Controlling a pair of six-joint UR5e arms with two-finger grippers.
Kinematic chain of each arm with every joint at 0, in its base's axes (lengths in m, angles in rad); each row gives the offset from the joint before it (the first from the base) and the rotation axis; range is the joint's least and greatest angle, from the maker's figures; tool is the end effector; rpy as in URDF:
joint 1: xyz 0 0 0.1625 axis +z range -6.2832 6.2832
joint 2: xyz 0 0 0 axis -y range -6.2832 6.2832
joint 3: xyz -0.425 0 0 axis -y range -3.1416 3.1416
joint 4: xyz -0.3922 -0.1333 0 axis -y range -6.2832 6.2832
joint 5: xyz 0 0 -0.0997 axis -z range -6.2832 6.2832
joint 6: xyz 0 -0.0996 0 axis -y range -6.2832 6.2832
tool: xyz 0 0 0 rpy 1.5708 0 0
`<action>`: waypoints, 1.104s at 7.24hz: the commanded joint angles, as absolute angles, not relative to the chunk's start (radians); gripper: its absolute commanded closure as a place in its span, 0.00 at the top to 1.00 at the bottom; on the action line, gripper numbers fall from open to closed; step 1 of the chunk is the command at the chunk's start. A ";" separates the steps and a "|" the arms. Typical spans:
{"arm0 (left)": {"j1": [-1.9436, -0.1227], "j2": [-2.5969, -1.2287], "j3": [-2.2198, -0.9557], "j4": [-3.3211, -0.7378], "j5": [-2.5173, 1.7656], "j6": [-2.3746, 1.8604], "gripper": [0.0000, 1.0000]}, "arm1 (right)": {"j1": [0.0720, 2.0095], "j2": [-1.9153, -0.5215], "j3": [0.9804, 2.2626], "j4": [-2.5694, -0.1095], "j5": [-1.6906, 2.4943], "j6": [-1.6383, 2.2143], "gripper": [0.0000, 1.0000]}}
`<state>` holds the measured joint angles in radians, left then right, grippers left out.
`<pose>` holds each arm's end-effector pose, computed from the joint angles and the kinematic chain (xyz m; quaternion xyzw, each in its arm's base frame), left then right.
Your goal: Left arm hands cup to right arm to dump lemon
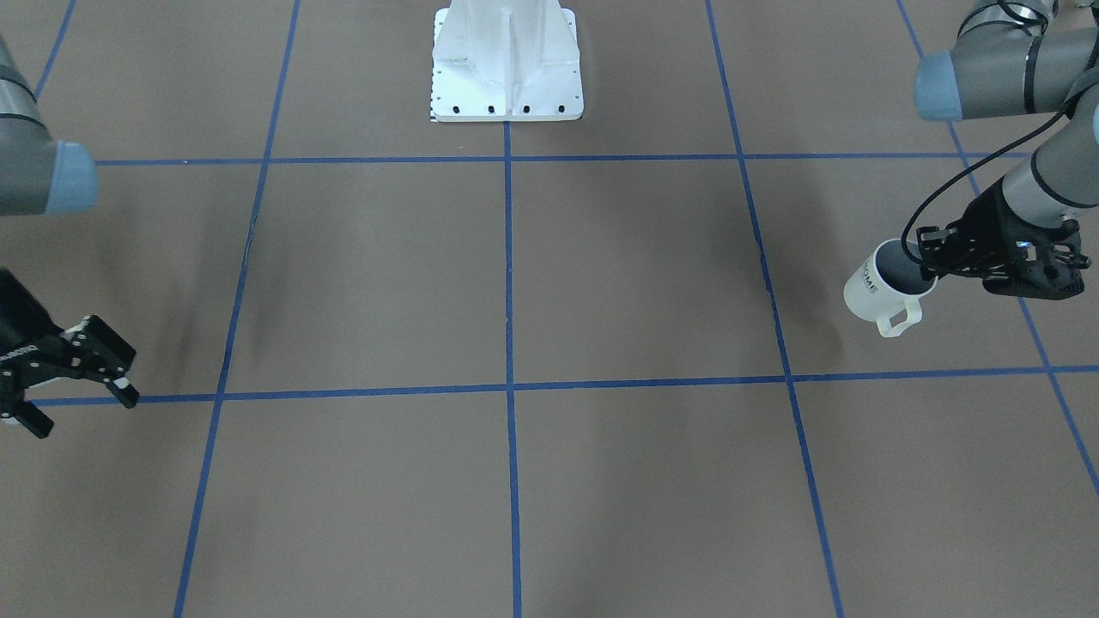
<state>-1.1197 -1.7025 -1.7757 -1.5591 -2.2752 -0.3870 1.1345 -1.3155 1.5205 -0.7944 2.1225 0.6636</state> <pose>0.1756 -0.5202 0.4944 0.0002 0.3727 0.0854 0.9240 -0.1873 -0.5937 0.4582 0.2610 -0.4418 -0.0313 0.8577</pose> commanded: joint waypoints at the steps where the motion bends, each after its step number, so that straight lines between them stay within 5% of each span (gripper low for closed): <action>1: -1.120 -1.629 -1.758 -1.574 -2.283 -0.314 0.00 | 1.209 -1.358 1.531 -0.888 2.232 0.536 1.00; 7: -1.118 -1.629 -1.721 -1.575 -2.306 -0.390 0.00 | 1.215 -1.394 1.578 -0.913 2.247 0.499 1.00; 8: -1.118 -1.629 -1.721 -1.575 -2.306 -0.406 0.12 | 1.216 -1.394 1.578 -0.922 2.247 0.497 1.00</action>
<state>-1.1180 -1.6291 -1.7218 -1.5752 -2.3050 -0.3839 1.2159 -1.3942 1.5760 -0.9151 2.2472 0.4977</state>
